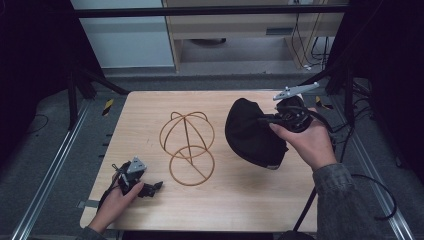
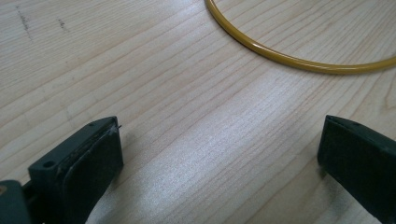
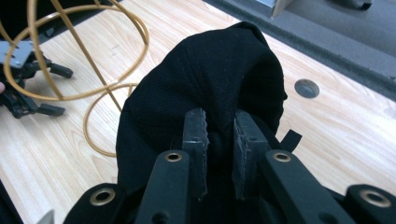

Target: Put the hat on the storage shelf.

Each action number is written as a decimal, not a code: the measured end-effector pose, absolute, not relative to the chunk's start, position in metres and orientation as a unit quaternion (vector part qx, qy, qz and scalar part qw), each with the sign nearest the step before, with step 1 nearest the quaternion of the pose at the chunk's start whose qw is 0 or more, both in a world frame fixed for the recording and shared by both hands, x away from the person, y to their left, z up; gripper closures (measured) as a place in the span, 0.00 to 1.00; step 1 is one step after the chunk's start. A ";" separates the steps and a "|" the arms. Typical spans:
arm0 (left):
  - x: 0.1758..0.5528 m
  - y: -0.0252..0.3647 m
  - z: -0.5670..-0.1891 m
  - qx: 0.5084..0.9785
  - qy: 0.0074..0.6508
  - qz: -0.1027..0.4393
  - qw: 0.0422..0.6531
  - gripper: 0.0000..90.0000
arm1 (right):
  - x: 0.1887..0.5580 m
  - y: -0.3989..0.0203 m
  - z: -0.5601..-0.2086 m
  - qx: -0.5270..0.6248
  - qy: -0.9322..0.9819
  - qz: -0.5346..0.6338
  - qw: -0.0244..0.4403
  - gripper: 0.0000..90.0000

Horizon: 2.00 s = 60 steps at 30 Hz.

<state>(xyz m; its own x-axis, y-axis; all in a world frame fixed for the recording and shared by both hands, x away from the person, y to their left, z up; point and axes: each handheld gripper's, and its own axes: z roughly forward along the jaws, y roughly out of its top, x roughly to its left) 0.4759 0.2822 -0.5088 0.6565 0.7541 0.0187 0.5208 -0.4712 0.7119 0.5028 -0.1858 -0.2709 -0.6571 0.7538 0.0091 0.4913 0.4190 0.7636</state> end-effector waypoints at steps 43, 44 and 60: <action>0.475 0.282 -0.509 0.841 0.380 0.167 0.347 0.00 | 0.486 -0.130 -0.184 0.303 0.825 0.436 0.193 0.87; 0.475 0.282 -0.509 0.841 0.380 0.167 0.347 0.00 | 0.486 -0.128 -0.183 0.302 0.826 0.436 0.192 0.87; 0.475 0.282 -0.508 0.842 0.379 0.167 0.346 0.00 | 0.492 -0.096 -0.166 0.277 0.836 0.434 0.190 0.87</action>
<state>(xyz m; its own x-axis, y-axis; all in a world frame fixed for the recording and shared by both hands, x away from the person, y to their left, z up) 0.4747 0.2823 -0.5085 0.6569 0.7538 0.0181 0.5226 -0.4725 0.7096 0.4917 -0.0965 -0.1661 -0.7749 0.6275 -0.0765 0.2982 0.4696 0.8310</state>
